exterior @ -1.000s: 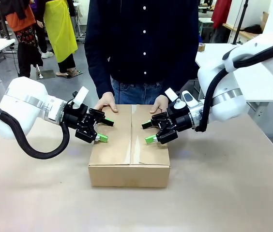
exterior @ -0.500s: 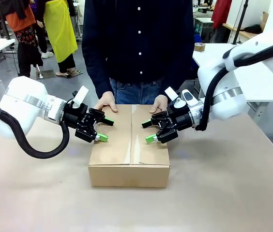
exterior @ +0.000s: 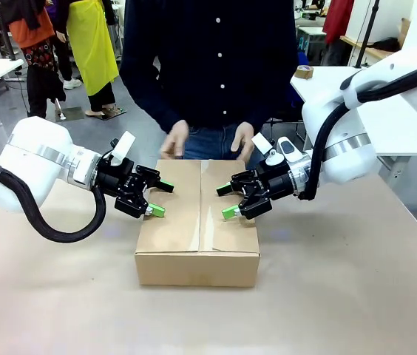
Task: Pack the gift set into the box.
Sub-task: Press and hold the closed box until the human finishes sealing it.
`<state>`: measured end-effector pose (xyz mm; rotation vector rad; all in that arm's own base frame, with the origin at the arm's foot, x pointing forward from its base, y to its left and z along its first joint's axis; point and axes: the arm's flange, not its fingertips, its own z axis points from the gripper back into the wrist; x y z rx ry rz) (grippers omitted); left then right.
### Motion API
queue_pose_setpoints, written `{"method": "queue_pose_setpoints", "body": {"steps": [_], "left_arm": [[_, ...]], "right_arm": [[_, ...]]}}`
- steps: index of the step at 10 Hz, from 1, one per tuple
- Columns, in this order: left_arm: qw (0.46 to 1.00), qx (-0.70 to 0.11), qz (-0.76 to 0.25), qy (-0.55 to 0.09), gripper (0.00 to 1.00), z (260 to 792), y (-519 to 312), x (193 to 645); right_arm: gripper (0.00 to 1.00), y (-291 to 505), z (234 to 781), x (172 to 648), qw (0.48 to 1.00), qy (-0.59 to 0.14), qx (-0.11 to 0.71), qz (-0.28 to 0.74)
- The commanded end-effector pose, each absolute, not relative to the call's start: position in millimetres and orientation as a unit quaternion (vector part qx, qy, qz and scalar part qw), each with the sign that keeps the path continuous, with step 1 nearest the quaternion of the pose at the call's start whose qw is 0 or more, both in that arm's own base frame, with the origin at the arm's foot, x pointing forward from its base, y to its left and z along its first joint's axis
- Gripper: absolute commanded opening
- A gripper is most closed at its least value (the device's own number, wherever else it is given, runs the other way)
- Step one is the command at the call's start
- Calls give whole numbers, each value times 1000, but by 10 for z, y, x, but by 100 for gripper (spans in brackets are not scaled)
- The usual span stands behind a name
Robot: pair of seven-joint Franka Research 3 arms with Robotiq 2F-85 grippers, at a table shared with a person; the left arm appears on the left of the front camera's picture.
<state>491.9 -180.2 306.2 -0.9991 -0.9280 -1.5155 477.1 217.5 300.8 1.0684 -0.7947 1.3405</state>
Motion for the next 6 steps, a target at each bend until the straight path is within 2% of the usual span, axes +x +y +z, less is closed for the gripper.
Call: {"method": "queue_pose_setpoints", "body": {"steps": [1, 6], "left_arm": [[523, -415, -634, -389, 100, 3045, -1805, 4913], [523, -415, -634, -389, 100, 3045, -1805, 4913]], "right_arm": [[100, 2169, 2971, 4763, 589, -339, 459, 572], [100, 2169, 2971, 4763, 589, -339, 459, 572]]}}
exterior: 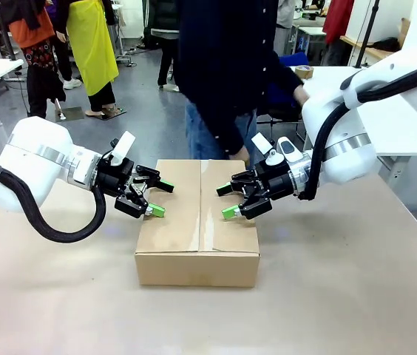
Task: Pack the gift set into the box.
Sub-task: Press and hold the closed box until the human finishes sealing it.
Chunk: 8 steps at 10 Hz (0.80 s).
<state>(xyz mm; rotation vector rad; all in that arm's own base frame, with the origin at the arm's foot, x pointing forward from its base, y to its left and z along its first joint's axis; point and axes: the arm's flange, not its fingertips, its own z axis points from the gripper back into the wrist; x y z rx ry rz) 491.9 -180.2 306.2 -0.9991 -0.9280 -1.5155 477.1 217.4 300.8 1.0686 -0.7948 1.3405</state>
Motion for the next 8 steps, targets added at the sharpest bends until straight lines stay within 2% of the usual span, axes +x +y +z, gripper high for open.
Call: {"method": "queue_pose_setpoints", "body": {"steps": [1, 8], "left_arm": [[523, -415, -634, -389, 100, 3045, -1805, 4913], [523, -415, -634, -389, 100, 3045, -1805, 4913]], "right_arm": [[100, 2169, 2971, 4763, 589, -339, 459, 572], [100, 2169, 2971, 4763, 589, -339, 459, 572]]}}
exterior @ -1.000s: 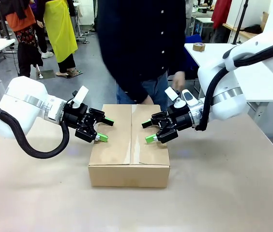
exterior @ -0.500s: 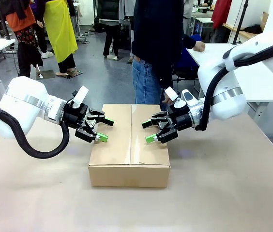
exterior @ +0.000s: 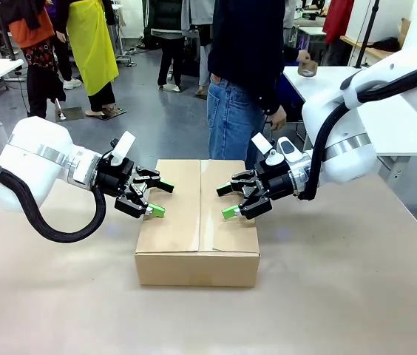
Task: Pack the gift set into the box.
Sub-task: Press and hold the closed box until the human finishes sealing it.
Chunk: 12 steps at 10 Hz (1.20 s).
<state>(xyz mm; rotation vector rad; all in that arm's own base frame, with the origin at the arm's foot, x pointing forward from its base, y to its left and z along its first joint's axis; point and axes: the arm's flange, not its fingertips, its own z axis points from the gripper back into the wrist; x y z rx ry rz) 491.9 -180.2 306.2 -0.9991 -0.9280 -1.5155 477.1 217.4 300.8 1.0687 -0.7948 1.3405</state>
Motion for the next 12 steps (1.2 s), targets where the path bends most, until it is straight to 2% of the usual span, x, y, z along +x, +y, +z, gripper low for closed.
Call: {"method": "queue_pose_setpoints", "body": {"steps": [1, 12], "left_arm": [[523, -415, -634, -389, 100, 3045, -1805, 4913], [523, -415, -634, -389, 100, 3045, -1805, 4913]], "right_arm": [[100, 2169, 2971, 4763, 589, -339, 459, 572], [100, 2169, 2971, 4763, 589, -339, 459, 572]]}}
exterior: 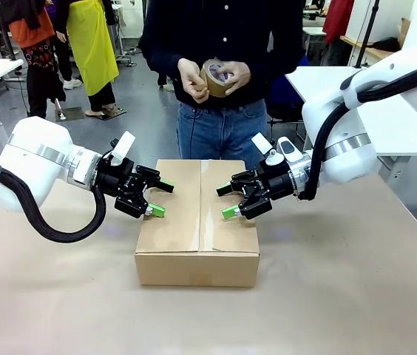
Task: Pack the gift set into the box.
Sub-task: Press and hold the closed box until the human finishes sealing it.
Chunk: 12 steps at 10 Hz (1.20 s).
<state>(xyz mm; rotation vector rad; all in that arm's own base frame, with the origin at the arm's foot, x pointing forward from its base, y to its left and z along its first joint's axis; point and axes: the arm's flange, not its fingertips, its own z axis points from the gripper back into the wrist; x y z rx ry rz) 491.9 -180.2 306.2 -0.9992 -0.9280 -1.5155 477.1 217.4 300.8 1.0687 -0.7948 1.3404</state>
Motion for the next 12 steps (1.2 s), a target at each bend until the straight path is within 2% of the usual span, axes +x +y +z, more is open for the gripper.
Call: {"method": "queue_pose_setpoints", "body": {"steps": [1, 12], "left_arm": [[523, -415, -634, -389, 100, 3045, -1805, 4913], [523, -415, -634, -389, 100, 3045, -1805, 4913]], "right_arm": [[100, 2169, 2971, 4763, 589, -339, 459, 572], [100, 2169, 2971, 4763, 589, -339, 459, 572]]}}
